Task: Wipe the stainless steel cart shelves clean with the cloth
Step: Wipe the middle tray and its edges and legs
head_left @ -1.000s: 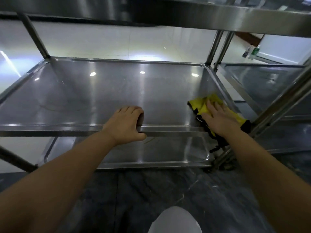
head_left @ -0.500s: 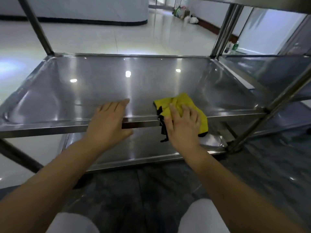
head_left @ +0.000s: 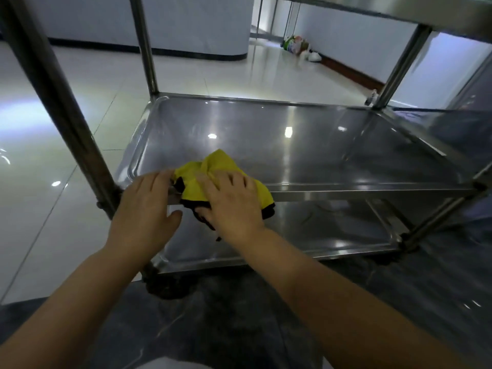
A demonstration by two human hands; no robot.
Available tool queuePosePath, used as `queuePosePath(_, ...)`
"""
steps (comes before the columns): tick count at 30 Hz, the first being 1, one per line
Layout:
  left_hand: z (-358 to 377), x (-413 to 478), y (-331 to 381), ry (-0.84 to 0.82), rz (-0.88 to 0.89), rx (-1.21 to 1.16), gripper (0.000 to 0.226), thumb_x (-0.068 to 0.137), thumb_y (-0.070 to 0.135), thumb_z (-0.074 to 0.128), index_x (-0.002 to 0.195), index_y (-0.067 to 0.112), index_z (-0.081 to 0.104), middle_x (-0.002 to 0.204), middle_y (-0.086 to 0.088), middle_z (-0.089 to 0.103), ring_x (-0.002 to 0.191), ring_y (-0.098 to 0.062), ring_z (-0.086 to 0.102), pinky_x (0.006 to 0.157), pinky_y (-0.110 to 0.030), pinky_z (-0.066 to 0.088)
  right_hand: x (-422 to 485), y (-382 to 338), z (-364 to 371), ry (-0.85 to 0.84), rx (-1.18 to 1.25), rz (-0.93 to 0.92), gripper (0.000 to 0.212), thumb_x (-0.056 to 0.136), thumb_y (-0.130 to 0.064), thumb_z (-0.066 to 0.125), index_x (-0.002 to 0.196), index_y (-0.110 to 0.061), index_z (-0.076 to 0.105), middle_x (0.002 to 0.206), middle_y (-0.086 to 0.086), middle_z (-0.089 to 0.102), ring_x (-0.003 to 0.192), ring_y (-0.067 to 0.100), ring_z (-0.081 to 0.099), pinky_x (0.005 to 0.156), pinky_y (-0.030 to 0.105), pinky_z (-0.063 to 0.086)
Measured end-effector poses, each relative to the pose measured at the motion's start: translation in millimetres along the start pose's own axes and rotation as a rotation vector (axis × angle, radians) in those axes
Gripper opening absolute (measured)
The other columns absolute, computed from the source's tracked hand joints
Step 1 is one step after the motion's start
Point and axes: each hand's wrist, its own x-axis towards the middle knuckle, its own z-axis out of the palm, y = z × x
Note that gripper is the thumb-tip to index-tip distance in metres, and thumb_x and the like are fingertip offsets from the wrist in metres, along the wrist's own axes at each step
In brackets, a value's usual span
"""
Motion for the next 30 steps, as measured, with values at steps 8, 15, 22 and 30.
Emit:
queuePosePath(8,17.7,32.5,25.8,-0.010,0.235,0.042,0.057,0.066,0.018,0.079,0.118,0.006,0.060,0.118,-0.015,0.060,0.107,-0.036,0.054,0.090,-0.046,0.043,-48.8,148.4,-30.1,-0.144,-0.014,0.301,0.070,0.080,-0.064,0.035,0.133,-0.023,0.055,0.128,0.006,0.059,0.111,0.033,0.053,0.093,0.043,0.040)
queuePosePath(15,16.7,82.7,11.2,-0.134,0.455,0.185,0.087,0.062,0.066,0.046,0.131,0.013,0.052,0.133,-0.010,0.052,0.129,-0.026,0.031,0.107,-0.037,0.020,-67.0,212.7,-44.1,-0.113,0.063,0.561,0.083,0.079,-0.063,0.023,0.130,-0.008,0.058,0.130,0.020,0.057,0.122,0.038,0.050,0.106,0.041,0.031)
queuePosePath(22,27.5,93.3,0.6,-0.230,0.349,-0.022,0.113,0.052,0.079,0.036,0.149,0.023,0.018,0.153,0.000,0.022,0.141,-0.016,0.006,0.113,-0.036,0.008,-0.2,102.0,-25.8,-0.290,0.048,0.274,0.058,0.093,-0.058,0.028,0.144,-0.033,0.039,0.152,0.003,0.036,0.136,0.028,0.032,0.112,0.035,0.022)
queuePosePath(30,30.0,91.2,1.3,-0.286,0.315,-0.113,0.114,0.055,0.075,0.046,0.150,0.022,0.011,0.153,-0.004,0.022,0.141,-0.019,0.009,0.113,-0.035,0.010,45.1,101.5,-5.2,-0.532,0.178,0.176,0.059,0.096,-0.058,0.022,0.151,-0.037,0.013,0.161,-0.005,0.004,0.148,0.020,-0.001,0.119,0.042,0.008)
